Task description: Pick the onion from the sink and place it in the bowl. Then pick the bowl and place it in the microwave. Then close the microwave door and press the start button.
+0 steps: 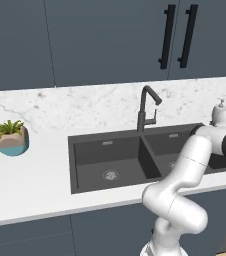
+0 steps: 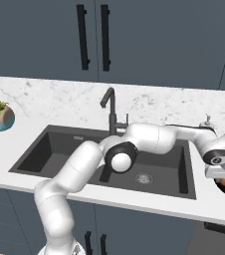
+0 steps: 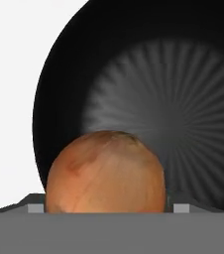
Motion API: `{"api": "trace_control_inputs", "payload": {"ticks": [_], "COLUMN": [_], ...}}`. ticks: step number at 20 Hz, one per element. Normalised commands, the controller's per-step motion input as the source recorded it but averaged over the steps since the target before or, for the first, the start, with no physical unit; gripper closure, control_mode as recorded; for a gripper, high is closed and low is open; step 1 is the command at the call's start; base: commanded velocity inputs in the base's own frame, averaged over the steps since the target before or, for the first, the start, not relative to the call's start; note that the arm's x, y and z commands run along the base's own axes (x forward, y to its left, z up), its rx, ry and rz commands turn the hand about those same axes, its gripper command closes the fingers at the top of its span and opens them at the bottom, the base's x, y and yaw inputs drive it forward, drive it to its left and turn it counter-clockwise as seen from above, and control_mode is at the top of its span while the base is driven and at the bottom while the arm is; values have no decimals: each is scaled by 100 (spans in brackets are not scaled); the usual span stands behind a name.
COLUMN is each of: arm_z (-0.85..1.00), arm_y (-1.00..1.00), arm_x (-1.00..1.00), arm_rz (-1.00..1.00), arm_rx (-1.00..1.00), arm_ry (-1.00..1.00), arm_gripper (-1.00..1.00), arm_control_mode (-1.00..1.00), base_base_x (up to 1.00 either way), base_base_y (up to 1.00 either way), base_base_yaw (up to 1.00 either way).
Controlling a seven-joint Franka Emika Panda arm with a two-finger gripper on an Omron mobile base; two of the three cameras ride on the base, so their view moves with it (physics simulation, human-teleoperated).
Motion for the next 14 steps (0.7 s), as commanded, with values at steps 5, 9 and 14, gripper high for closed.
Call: {"api": "trace_control_inputs", "payload": {"ticks": [5, 9, 14], "arm_z": [31, 30, 6], "arm_y": [4, 11, 49], "arm_x": [-15, -21, -12], "arm_rz": [1, 3, 0], "arm_rx": [0, -2, -5], "arm_ry": [-17, -20, -1], "arm_gripper": [-100, -100, -100], "arm_control_mode": [-100, -100, -100], "base_base_x": [0, 0, 0], "base_base_y": [0, 0, 0], "base_base_yaw": [0, 0, 0]}}
